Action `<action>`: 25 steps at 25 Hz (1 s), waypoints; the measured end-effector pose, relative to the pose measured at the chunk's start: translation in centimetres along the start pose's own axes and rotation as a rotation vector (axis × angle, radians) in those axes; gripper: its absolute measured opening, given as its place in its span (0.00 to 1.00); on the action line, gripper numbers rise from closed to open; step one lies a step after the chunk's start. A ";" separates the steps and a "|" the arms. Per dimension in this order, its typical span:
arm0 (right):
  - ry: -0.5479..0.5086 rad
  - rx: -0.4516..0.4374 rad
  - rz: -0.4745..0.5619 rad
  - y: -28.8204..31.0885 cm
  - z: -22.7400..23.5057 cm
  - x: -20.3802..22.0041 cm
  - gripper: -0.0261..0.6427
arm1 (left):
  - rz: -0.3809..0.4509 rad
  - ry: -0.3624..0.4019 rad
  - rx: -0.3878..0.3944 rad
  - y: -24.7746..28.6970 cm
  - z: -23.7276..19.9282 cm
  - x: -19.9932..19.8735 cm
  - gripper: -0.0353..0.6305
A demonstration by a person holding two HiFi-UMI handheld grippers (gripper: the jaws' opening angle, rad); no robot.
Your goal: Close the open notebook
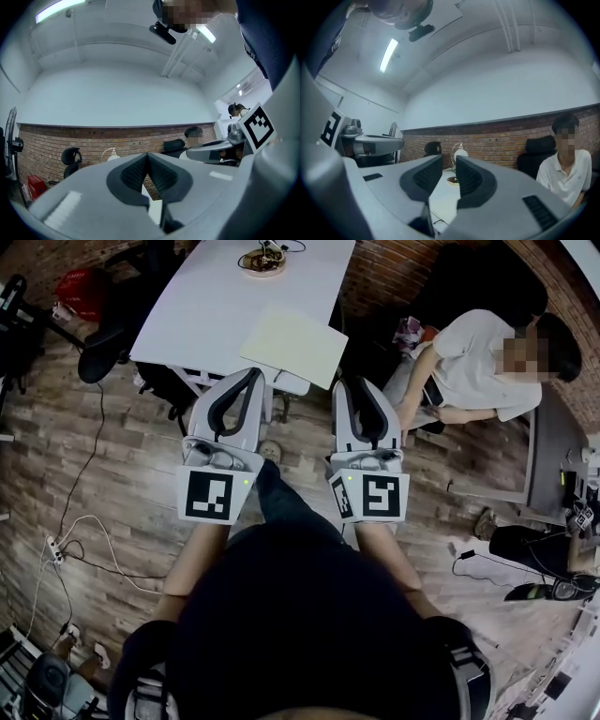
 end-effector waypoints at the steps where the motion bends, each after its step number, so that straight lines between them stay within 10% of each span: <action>1: 0.003 0.003 -0.003 0.8 0.3 0.4 0.17 | 0.000 0.001 0.004 0.8 -0.5 0.3 0.05; 25: -0.022 0.173 -0.060 13.2 6.4 9.0 0.17 | -0.020 -0.027 0.157 15.7 -9.4 8.9 0.05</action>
Point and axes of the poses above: the fingertips, and each gripper's own axes: y forward along the fingers, z to its right, x out of its underside, the point moved 9 cm from there along -y, backward along the fingers, and after that the axes turned 15 degrees about z, right-handed, at the moved point
